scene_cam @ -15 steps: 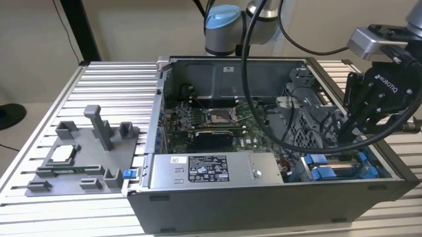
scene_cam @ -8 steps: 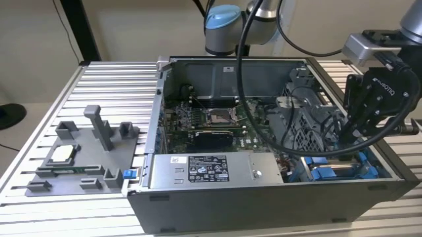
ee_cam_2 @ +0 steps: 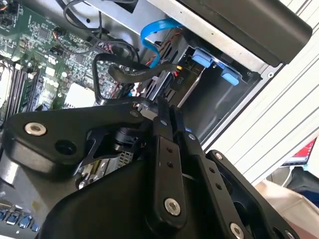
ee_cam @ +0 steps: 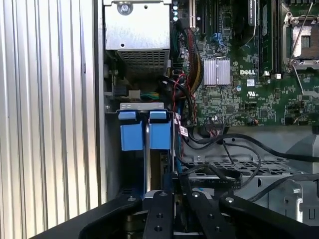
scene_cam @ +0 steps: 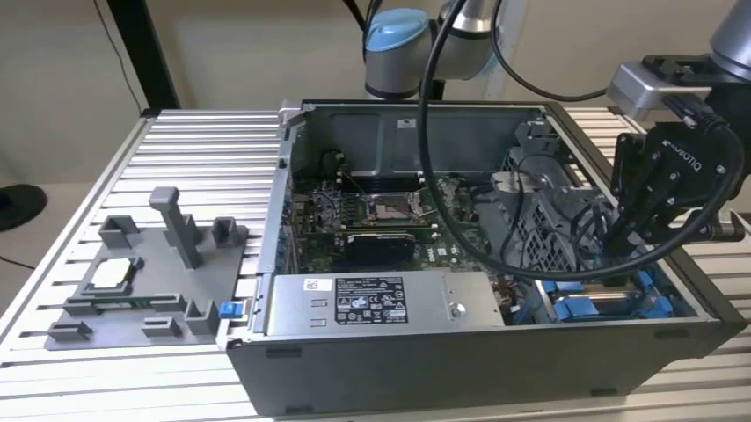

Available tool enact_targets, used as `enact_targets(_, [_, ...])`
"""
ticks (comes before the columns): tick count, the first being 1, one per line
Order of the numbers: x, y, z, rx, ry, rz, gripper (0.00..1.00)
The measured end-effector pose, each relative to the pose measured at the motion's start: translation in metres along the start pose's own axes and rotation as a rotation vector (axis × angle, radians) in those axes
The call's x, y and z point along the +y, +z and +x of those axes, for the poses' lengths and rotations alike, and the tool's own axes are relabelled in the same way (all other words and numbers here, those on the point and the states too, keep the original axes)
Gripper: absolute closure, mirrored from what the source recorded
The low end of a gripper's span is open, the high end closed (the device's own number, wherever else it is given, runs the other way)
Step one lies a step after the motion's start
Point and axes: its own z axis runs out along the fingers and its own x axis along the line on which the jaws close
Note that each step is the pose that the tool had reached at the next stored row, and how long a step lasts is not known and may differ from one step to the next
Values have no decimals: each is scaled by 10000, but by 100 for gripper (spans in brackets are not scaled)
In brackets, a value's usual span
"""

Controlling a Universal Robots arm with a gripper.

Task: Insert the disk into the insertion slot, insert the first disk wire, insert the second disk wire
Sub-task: 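Insert the second disk wire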

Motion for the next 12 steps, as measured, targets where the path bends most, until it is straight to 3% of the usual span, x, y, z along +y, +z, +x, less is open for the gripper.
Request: enact_targets(12, [6,18,25,0,0,0,100])
